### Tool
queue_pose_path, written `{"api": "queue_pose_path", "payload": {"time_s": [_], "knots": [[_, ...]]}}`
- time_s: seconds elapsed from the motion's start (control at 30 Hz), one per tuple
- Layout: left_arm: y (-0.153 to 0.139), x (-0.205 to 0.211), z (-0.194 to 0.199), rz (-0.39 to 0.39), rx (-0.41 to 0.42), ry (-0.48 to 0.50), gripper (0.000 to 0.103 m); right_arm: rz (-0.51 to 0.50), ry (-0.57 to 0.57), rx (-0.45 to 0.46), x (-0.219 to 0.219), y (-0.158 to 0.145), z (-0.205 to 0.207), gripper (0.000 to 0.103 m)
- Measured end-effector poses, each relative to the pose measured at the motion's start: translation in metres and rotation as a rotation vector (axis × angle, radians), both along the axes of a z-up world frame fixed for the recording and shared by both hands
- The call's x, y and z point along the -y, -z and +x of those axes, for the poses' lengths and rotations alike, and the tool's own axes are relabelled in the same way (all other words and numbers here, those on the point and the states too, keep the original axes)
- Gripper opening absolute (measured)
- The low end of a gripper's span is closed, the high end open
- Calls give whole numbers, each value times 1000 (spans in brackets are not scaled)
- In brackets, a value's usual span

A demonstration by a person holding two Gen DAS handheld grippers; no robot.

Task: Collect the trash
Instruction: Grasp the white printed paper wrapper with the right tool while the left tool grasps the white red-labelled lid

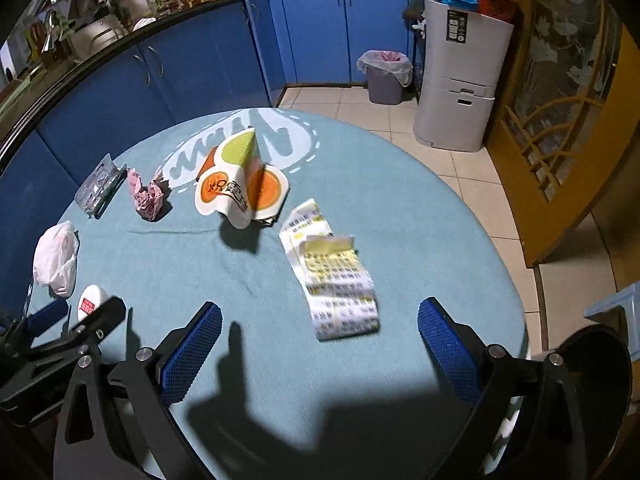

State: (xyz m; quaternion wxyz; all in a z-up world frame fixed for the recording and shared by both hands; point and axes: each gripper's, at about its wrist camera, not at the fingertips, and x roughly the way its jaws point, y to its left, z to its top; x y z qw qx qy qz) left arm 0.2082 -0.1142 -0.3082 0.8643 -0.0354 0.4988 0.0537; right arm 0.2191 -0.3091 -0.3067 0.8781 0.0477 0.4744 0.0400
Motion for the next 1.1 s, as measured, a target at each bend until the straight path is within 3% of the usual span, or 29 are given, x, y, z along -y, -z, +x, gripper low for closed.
{"api": "queue_pose_path", "payload": {"time_s": [0.3,0.43,0.5,0.57,0.6,0.67,1.1], "knots": [[-4,-9,-8,-19,27,14,92,-33,-46,28,-20,3,0,94],[-3,-6,-9,25,30,21,85,-59,-33,47,-22,3,-4,68],[-5,-7,-12,29,36,20,78,-68,-27,66,-20,1,-6,43],[-6,-8,-12,39,40,21,68,-47,-18,66,-15,0,-7,28],[-7,-8,-12,37,44,23,63,-37,-15,65,-12,-1,-7,28],[-8,-6,-13,24,43,42,42,-16,-4,73,-7,-2,-10,28],[-30,18,-24,34,89,99,41,56,35,122,14,-24,-44,28]]}}
